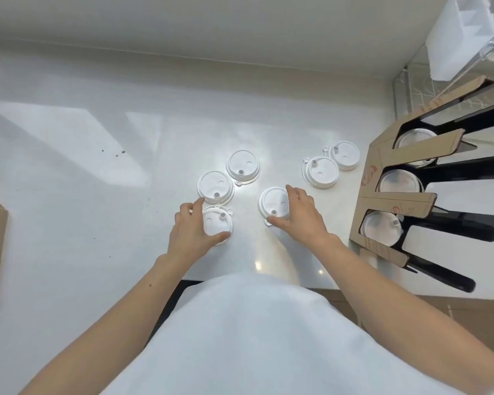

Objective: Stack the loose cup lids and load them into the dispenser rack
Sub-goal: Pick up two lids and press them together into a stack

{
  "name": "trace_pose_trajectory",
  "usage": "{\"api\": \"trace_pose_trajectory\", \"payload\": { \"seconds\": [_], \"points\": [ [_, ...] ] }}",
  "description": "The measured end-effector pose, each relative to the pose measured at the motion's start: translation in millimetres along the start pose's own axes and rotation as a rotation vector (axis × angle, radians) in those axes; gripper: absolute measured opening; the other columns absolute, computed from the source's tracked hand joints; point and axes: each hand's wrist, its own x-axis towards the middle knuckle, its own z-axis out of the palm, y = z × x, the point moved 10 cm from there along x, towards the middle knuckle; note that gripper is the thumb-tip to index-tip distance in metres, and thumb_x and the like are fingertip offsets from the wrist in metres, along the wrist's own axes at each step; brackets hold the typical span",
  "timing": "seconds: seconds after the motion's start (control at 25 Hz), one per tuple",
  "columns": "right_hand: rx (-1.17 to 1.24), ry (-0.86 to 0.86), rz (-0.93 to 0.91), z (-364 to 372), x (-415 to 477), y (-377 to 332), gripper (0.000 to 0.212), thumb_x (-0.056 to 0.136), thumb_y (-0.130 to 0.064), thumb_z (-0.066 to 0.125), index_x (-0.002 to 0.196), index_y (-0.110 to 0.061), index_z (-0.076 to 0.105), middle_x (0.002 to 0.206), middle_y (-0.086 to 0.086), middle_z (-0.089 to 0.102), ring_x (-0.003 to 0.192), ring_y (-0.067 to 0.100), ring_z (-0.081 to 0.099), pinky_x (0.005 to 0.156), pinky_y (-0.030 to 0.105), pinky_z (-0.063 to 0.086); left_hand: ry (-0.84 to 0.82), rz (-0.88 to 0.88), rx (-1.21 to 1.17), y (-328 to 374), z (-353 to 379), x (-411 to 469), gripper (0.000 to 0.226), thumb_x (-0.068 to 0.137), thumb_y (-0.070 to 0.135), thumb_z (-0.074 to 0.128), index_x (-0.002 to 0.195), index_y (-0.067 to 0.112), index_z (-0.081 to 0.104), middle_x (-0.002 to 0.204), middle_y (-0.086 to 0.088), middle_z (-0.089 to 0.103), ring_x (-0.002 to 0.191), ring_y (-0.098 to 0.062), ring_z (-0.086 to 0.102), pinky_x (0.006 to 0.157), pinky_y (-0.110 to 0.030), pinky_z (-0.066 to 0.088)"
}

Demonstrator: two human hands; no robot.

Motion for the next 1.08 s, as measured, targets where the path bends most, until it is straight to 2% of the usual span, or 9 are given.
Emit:
{"api": "trace_pose_trajectory", "payload": {
  "seconds": [0.2,0.36,0.64,0.92,1.08],
  "points": [
    [-0.039,-0.024,0.015,6,10,2,0.091,0.079,-0.05,0.073,0.15,-0.015,0.026,0.153,0.004,0.032,0.135,0.029,0.032,0.099,0.041,0.042,-0.017,-0.049,0.142,-4,9,6,0.105,0.071,0.057,0.082,0.153,0.016,0.031,0.144,-0.012,0.04,0.131,-0.034,0.042,0.081,-0.041,0.044],
    [-0.058,-0.023,0.028,7,17,3,0.092,0.078,-0.05,0.074,0.149,-0.015,0.028,0.151,0.004,0.034,0.135,0.029,0.032,0.097,0.04,0.042,-0.034,-0.058,0.174,-4,15,8,0.099,0.07,0.054,0.084,0.147,0.014,0.036,0.14,-0.012,0.042,0.129,-0.033,0.043,0.078,-0.04,0.043],
    [-0.011,0.015,0.079,11,18,14,0.081,0.074,-0.045,0.078,0.138,-0.014,0.04,0.135,0.005,0.041,0.126,0.028,0.037,0.086,0.037,0.045,-0.039,-0.069,0.169,-5,17,11,0.09,0.07,0.05,0.084,0.14,0.013,0.042,0.137,-0.01,0.043,0.128,-0.032,0.043,0.076,-0.038,0.041],
    [0.108,0.053,0.071,5,15,7,0.085,0.072,-0.044,0.082,0.138,-0.014,0.037,0.136,0.007,0.041,0.126,0.027,0.04,0.092,0.039,0.044,-0.039,-0.021,0.056,2,17,11,0.082,0.073,0.04,0.082,0.142,0.016,0.044,0.14,-0.008,0.04,0.126,-0.034,0.046,0.078,-0.038,0.042],
    [0.405,0.015,0.045,2,10,-1,0.082,0.071,-0.031,0.085,0.135,-0.018,0.035,0.134,0.005,0.043,0.12,0.021,0.046,0.094,0.033,0.041,-0.048,-0.003,-0.206,9,12,9,0.086,0.07,0.03,0.088,0.144,0.022,0.045,0.14,-0.009,0.035,0.113,-0.032,0.056,0.088,-0.034,0.044]
  ]
}}
